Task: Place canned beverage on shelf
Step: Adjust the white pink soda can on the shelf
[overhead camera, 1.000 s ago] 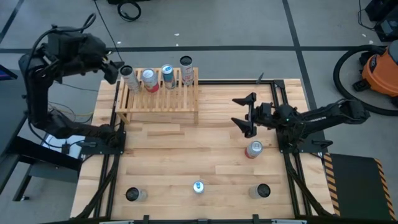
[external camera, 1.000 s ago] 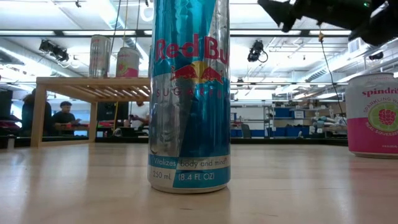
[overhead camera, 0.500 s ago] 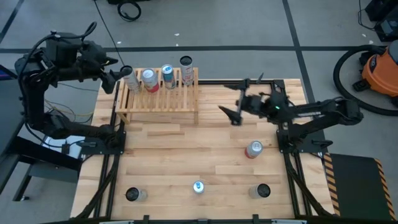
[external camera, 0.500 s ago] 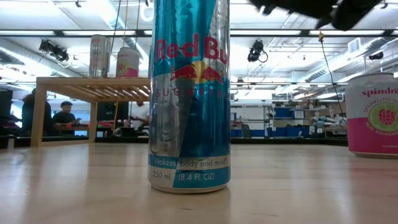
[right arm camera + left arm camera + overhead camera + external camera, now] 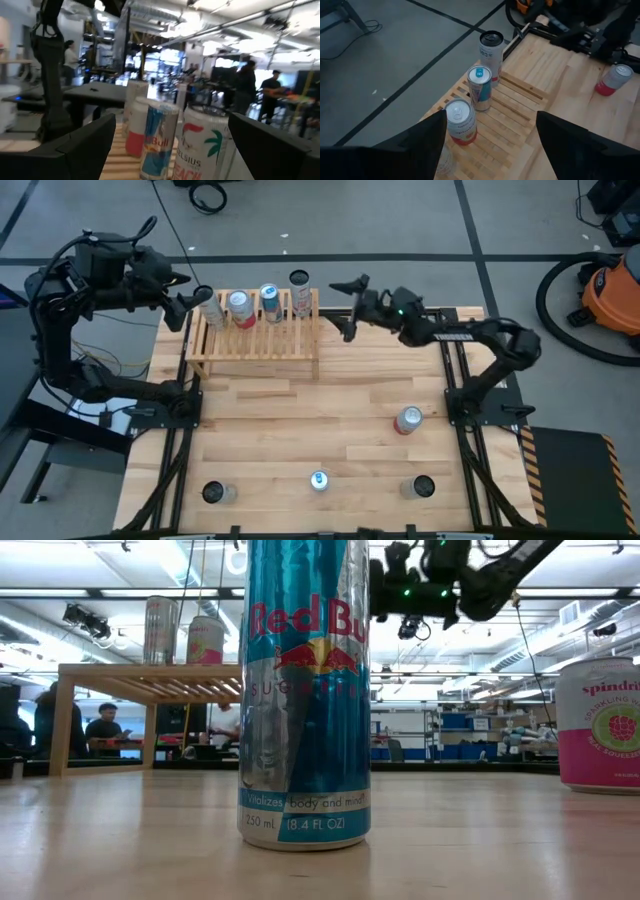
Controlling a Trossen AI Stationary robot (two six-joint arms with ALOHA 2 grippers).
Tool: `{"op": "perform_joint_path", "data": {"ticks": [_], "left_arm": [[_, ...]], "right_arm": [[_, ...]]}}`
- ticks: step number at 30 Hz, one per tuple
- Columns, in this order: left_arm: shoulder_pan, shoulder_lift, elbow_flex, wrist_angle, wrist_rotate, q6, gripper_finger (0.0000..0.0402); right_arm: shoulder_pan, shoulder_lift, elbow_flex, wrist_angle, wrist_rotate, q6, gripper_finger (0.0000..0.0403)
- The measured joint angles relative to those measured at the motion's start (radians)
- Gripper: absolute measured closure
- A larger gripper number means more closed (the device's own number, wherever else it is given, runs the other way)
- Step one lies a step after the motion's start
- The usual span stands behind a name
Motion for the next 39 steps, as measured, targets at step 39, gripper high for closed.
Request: {"op": "perform_joint_path", "data": {"ticks": [39], "left_arm": [[0.001,0.0,0.0,0.001,0.0,-0.058,0.0092]], "right_arm": [[-0.139,0.355,0.358,-0.095,-0.243,0.045,0.0004]]}}
